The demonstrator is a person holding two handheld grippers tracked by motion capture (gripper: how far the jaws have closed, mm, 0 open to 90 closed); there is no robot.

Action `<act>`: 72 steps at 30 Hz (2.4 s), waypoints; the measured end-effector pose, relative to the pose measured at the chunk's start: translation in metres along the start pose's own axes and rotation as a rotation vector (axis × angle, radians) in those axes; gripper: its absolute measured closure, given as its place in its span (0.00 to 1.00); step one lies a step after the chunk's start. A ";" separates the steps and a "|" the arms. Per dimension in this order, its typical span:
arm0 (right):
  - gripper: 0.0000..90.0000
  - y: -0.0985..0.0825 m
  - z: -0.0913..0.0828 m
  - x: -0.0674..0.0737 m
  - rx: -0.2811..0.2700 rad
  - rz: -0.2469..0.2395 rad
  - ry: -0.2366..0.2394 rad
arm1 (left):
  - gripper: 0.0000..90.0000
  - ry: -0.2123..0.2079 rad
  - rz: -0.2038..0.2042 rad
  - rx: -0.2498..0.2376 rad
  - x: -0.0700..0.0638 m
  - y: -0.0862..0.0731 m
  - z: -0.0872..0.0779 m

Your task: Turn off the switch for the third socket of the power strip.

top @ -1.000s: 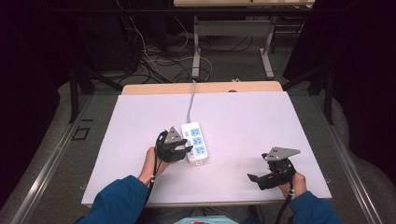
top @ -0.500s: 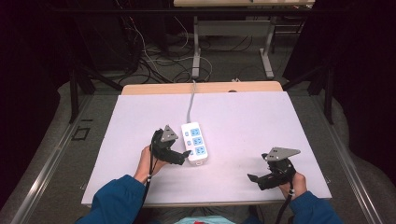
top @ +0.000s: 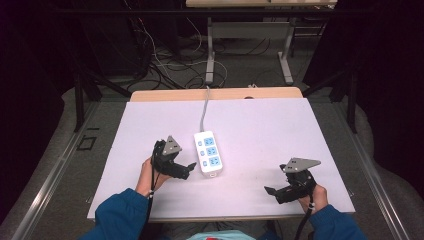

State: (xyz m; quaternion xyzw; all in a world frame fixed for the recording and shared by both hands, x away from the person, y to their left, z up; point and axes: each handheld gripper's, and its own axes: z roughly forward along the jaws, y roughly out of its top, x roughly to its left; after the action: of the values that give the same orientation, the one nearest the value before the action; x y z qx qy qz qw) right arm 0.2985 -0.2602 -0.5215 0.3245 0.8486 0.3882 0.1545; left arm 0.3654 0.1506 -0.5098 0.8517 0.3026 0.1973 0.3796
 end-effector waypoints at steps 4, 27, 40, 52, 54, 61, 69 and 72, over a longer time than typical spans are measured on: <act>0.05 0.001 0.000 0.000 0.013 0.000 0.001 | 0.00 0.015 -0.008 -0.013 0.005 -0.002 -0.009; 0.05 0.000 0.001 0.000 0.000 0.001 -0.003 | 0.00 0.048 -0.049 -0.006 0.011 -0.028 -0.046; 0.05 0.001 0.001 0.000 0.001 0.000 -0.006 | 0.00 0.060 -0.063 -0.005 0.013 -0.042 -0.061; 0.05 0.001 -0.001 -0.001 0.014 0.000 -0.003 | 0.00 0.072 -0.073 -0.001 0.013 -0.058 -0.071; 0.05 0.001 0.000 0.000 0.002 0.000 -0.009 | 0.00 0.074 -0.083 -0.016 0.013 -0.060 -0.072; 0.05 0.000 0.000 0.000 0.002 0.002 -0.011 | 0.00 0.078 -0.084 -0.012 0.013 -0.067 -0.078; 0.05 0.000 0.001 0.001 -0.001 0.008 -0.013 | 0.00 0.085 -0.080 0.003 0.013 -0.077 -0.082; 0.05 0.000 0.001 0.000 -0.001 0.003 -0.007 | 0.00 0.090 -0.075 0.007 0.014 -0.080 -0.084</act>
State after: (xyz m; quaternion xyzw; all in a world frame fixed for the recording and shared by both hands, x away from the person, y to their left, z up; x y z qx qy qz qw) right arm 0.2991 -0.2595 -0.5220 0.3268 0.8475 0.3877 0.1570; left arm 0.2990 0.2468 -0.5165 0.8312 0.3518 0.2202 0.3699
